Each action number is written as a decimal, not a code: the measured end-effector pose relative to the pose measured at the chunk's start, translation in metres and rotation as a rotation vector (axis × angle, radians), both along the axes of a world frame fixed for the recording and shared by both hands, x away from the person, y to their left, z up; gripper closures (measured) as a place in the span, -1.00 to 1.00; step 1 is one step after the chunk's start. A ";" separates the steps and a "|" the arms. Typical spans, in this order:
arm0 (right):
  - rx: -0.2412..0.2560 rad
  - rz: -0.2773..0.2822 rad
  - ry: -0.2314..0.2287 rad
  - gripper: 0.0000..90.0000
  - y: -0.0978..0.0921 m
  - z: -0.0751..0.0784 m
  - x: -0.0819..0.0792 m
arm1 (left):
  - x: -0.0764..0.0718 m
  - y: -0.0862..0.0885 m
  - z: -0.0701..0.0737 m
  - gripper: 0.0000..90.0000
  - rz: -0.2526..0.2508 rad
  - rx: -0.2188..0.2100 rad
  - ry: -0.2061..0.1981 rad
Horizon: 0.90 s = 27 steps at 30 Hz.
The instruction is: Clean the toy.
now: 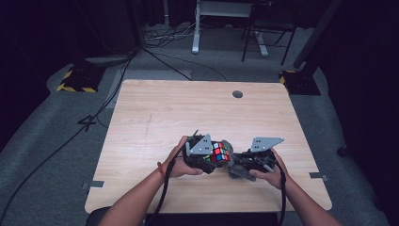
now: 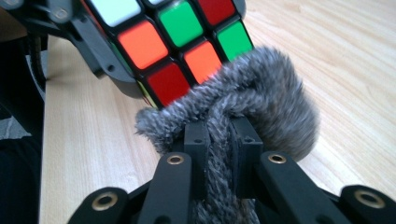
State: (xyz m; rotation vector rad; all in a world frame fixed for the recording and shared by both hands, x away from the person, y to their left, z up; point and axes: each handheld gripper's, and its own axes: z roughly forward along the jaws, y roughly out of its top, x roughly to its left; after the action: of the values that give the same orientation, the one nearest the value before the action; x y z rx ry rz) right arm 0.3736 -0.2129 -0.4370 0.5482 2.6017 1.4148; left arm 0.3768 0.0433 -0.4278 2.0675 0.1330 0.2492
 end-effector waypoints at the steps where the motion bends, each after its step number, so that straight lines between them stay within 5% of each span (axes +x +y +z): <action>1: 0.000 -0.001 -0.013 0.78 0.000 0.002 -0.001 | 0.001 0.001 0.000 -0.25 -0.001 -0.018 0.006; 6: 0.079 0.008 -0.020 0.78 -0.006 0.009 -0.003 | 0.004 0.006 0.000 -0.26 -0.009 -0.046 0.030; 17: 0.168 0.032 -0.079 0.78 -0.011 0.031 -0.012 | -0.001 -0.004 -0.005 -0.26 -0.009 0.048 -0.009; 22: 0.152 0.039 -0.095 0.78 -0.006 0.033 -0.016 | -0.002 -0.006 -0.006 -0.26 -0.014 0.055 -0.018; 27: 0.147 0.015 -0.054 0.78 -0.009 0.027 -0.008 | -0.002 -0.002 -0.001 -0.26 -0.015 0.029 -0.021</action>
State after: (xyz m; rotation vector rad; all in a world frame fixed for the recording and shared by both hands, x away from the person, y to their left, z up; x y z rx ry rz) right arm 0.3651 -0.2218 -0.4100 0.5018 2.4794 1.6122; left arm 0.3748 0.0412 -0.4293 2.0936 0.1012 0.2650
